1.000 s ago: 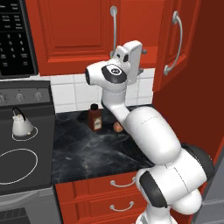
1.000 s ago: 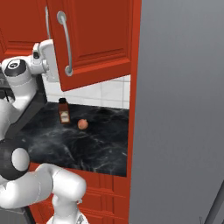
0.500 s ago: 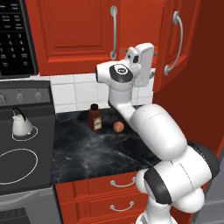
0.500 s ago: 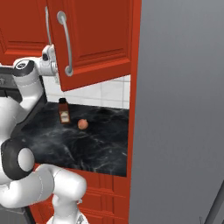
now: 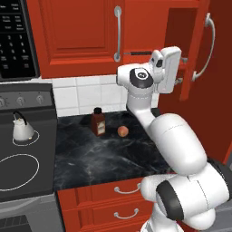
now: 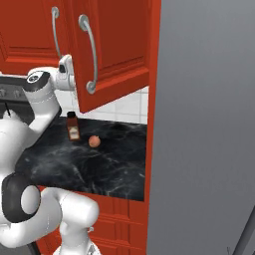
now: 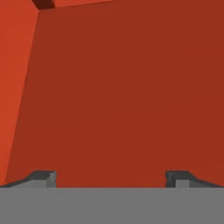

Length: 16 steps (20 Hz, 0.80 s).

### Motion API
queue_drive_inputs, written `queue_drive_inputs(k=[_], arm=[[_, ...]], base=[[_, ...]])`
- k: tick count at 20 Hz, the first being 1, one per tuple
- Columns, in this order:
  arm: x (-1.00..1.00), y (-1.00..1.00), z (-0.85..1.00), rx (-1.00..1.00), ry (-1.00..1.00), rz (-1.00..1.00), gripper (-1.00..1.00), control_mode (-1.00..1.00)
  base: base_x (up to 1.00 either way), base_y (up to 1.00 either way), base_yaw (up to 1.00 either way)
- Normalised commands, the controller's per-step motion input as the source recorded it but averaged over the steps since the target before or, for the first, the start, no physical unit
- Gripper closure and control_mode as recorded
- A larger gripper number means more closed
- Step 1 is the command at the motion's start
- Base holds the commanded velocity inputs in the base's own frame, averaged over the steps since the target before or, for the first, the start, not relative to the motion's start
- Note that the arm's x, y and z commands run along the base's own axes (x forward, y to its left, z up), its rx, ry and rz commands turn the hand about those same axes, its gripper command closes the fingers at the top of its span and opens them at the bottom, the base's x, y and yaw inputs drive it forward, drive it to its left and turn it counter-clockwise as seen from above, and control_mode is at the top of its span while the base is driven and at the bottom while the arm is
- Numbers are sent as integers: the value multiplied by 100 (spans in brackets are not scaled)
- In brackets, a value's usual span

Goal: Pick the pan from the cabinet and place it on the stove. Then turn on the stove burner for the pan.

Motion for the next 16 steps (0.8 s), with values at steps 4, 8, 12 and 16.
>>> queue_drive_inputs(k=[4,8,12,16], arm=[[-43,-70,0,1,0,-10,-100,-100],[-22,-67,0,4,0,-9,-100,-100],[0,-67,-1,5,2,-2,-100,-100],[0,-51,-6,3,4,0,-100,-100]], base=[[0,0,0],[0,0,0],[0,0,0],[0,0,0]])
